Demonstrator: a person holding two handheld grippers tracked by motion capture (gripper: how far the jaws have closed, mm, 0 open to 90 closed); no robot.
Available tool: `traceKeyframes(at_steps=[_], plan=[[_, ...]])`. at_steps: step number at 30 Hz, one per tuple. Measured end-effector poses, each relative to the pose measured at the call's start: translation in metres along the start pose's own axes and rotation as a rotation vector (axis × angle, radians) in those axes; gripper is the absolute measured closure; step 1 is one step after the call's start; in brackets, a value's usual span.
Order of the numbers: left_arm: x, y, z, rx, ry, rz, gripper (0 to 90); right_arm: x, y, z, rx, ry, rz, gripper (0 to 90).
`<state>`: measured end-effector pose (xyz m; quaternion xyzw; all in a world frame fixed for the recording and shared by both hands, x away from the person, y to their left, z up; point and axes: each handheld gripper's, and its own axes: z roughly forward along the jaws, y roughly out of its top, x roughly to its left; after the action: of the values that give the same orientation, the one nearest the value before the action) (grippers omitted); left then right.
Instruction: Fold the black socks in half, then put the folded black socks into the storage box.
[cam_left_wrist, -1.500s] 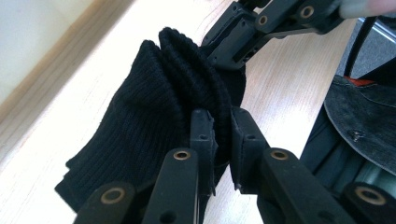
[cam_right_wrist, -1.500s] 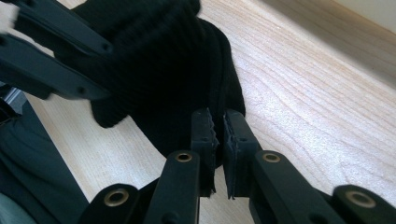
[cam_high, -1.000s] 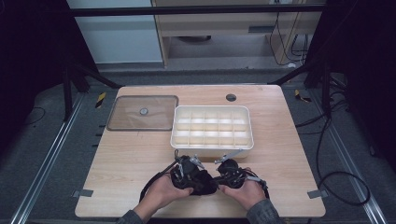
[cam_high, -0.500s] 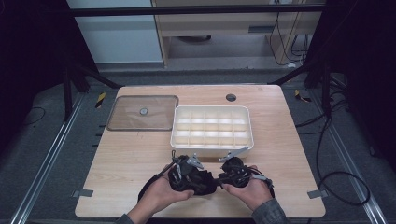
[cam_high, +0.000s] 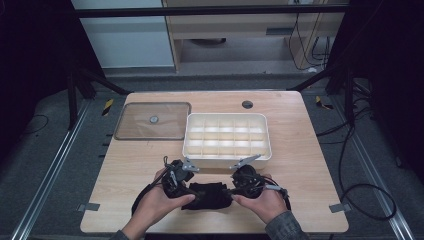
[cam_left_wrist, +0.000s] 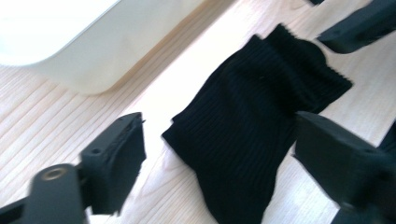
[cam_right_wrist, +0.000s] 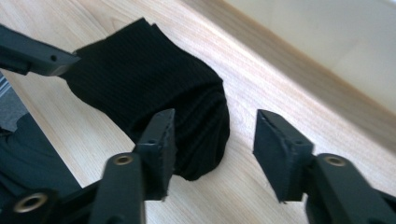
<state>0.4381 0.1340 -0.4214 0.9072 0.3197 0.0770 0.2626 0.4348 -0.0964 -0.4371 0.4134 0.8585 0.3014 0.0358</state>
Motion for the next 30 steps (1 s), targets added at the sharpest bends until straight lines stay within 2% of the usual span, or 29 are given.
traceKeyframes(at_steps=[6, 9, 19, 26, 30], plan=[[0.012, -0.015, -0.002, -0.005, 0.018, -0.043, 9.5, 0.007, 0.008, 0.004, -0.008, -0.003, 0.013, 41.7], [0.016, -0.018, -0.004, -0.014, 0.01, -0.066, 8.5, 0.008, 0.011, 0.008, 0.002, -0.005, 0.014, 41.7], [0.018, -0.03, -0.007, -0.006, 0.021, -0.079, 10.6, 0.008, 0.013, 0.008, 0.004, -0.007, 0.024, 41.7], [0.02, -0.038, -0.01, -0.03, 0.022, -0.101, 12.1, 0.007, 0.014, 0.011, 0.011, -0.008, 0.023, 42.0], [0.02, -0.039, -0.01, -0.03, 0.03, -0.094, 15.2, 0.009, 0.015, 0.015, 0.016, -0.014, 0.03, 44.4]])
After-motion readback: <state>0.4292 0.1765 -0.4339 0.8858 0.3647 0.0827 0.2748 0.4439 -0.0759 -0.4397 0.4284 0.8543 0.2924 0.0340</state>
